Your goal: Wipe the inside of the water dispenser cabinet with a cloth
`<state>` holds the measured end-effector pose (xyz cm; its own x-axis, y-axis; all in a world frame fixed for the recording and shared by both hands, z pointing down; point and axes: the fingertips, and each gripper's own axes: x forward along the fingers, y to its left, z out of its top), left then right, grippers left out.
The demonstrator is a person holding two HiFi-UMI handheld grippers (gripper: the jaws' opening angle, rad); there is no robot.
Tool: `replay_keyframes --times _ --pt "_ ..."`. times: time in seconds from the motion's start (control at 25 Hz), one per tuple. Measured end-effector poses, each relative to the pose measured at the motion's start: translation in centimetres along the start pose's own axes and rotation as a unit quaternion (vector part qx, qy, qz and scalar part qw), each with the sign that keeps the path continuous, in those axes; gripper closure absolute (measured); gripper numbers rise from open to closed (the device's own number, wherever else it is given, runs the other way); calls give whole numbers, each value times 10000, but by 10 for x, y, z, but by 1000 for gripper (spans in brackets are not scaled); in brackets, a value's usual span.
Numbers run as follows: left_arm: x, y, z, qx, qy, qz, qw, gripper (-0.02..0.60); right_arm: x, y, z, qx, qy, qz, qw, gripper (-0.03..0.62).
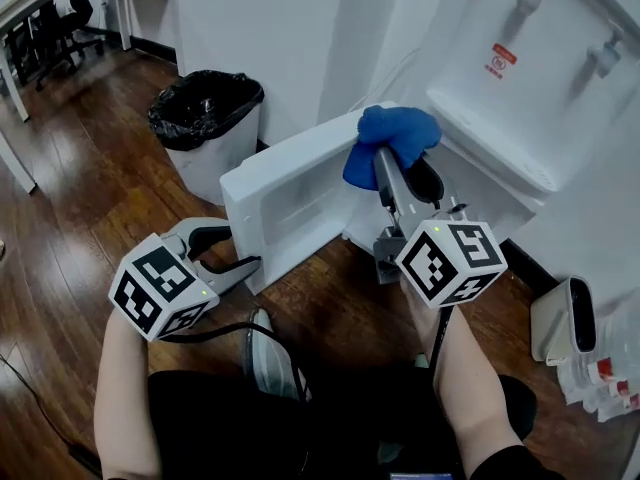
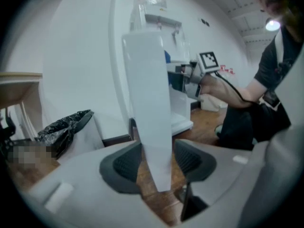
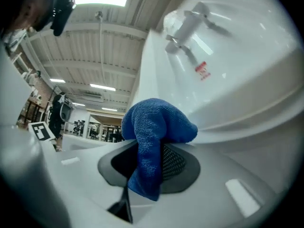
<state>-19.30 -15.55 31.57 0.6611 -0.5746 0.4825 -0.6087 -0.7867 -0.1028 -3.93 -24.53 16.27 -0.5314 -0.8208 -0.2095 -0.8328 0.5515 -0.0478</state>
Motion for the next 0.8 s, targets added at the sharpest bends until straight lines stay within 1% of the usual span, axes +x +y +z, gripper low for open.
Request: replay_keyframes --times 0.04,0.08,0.12,0.16,0.2,0.24,0.32,0.4,0.48,0.56,0.64,0.72,0.8 --pt "-10 -2 14 -178 -475 -184 9985 362 -2 19 7 -49 -84 151 9998 482" --pt "-23 -2 30 -403 -1038 -364 9931 362 -4 37 9 -64 -130 311 9994 482" --pt "-37 0 45 -646 -1598 -492 9838 359 -6 55 8 -75 -150 469 9988 482" --pt "-51 4 57 -851 -2088 -543 9727 359 -8 72 5 -131 -159 612 9979 482" --pt "-62 10 67 -976 -2483 -525 9623 359 -10 87 1 -259 -171 738 9968 482" --pt "-71 15 75 -1037 -2788 -476 9536 359 -12 101 -4 -448 -187 855 9952 482" --pt "-81 22 87 -1175 -3201 -427 9391 359 -15 126 -12 -860 -197 1099 9900 482" --pt "-82 27 93 -1385 -3398 -383 9295 358 -16 144 -25 -1095 -127 1324 9850 482" --pt "-80 32 92 -1516 -3465 -287 9253 366 -17 153 -42 -1091 53 1477 9830 482" --pt "-79 35 90 -1517 -3447 -154 9262 390 -18 161 -65 -1025 359 1608 9810 483" --pt "-78 36 89 -1394 -3374 19 9310 410 -20 172 -89 -1056 681 1727 9769 483" --pt "-78 38 89 -1337 -3341 116 9330 414 -21 178 -113 -1208 874 1738 9734 484" --pt "-78 41 90 -1366 -3359 137 9318 413 -22 180 -139 -1484 1033 1734 9681 482"
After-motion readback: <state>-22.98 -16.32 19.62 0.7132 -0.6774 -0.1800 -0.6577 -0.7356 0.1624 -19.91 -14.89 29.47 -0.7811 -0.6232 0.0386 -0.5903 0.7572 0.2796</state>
